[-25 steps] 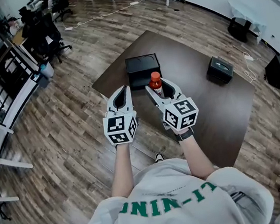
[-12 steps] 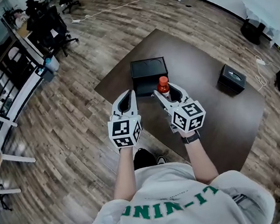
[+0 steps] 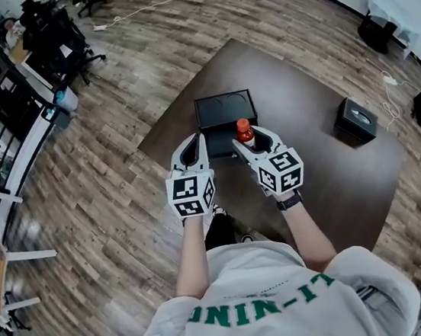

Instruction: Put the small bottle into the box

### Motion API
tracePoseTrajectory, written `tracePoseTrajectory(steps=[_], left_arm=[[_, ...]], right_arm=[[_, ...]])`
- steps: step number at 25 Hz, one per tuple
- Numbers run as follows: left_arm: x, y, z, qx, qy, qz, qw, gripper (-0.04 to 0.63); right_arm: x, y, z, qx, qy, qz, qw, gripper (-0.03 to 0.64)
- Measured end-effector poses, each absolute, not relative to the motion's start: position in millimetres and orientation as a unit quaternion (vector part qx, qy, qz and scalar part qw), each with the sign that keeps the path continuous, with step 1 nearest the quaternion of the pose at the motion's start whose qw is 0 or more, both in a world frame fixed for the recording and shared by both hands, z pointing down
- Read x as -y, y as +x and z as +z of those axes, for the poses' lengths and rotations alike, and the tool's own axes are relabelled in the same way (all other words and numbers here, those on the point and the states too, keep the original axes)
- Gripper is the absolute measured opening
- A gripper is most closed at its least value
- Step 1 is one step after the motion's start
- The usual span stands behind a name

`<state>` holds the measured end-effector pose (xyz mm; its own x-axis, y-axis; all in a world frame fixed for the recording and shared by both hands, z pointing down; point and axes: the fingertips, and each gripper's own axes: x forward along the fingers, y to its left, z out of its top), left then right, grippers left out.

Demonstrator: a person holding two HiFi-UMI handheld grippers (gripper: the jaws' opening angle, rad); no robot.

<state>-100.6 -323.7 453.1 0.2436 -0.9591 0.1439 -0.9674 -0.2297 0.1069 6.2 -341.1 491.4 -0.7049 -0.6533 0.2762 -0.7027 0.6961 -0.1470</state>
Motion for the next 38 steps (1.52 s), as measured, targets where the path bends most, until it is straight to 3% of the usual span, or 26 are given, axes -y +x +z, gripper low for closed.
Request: tracePoseTrajectory(steps=[6,14,31,38], left_arm=[[384,-118,488,0.599,0.787,0.034,0.142,0.011],[433,-135,542,0.589,0.787,0.055,0.177,0.011],[476,-147,624,0.571,0.788,0.095,0.210,0.011],[485,-155,633,0.569,0.787,0.096,0.220,0.011]], right_arm=[[398,-4,530,0.905,0.360,0.167,0.156,0.232],[445,-23,591,0.903,0.312,0.131,0.264,0.232],[480,-41,750,0.846,0.160,0.039,0.507,0.235],[479,-49,789,0.822,0.089,0.033,0.561,0.236]])
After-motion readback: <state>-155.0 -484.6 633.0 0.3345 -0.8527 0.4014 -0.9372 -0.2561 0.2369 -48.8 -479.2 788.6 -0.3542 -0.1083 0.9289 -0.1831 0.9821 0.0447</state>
